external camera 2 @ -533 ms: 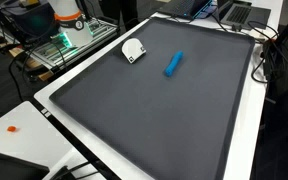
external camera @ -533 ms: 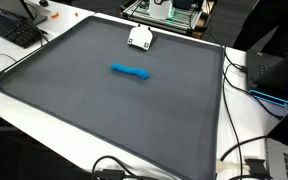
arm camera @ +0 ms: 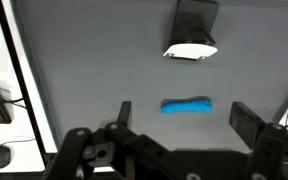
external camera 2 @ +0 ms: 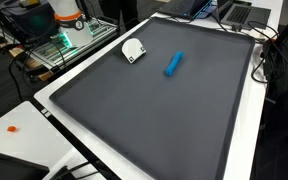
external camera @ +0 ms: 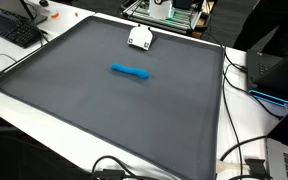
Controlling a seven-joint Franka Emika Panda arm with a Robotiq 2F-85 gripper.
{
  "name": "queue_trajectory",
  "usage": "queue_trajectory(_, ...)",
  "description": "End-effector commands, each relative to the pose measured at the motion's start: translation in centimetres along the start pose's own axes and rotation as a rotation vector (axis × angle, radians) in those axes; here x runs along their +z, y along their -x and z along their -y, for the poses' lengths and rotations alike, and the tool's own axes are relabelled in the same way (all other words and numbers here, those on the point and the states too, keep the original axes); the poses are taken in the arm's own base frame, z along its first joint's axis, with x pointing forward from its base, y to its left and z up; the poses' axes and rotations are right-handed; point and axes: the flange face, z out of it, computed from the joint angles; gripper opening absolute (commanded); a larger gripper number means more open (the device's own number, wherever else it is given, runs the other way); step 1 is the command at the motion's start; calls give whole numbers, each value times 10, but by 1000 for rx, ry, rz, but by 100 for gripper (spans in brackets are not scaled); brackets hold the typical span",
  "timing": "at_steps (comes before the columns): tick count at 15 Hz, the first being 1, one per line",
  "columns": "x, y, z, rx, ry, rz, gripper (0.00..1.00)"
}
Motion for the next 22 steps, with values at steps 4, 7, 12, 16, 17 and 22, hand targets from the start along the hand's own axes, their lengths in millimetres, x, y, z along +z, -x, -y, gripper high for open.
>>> queue_trajectory(4,71,-29,74,348,14,78,100)
queue_trajectory(7,104,-31,95,492,17,162,100)
queue_trajectory(12,151,-34,106,734,57,272,100)
queue_trajectory(16,183,-34,116,870,70,336,100)
queue_trajectory(17,190,-33,119,887,69,354,100)
queue_trajectory(22,191,-36,119,863,84,345,100)
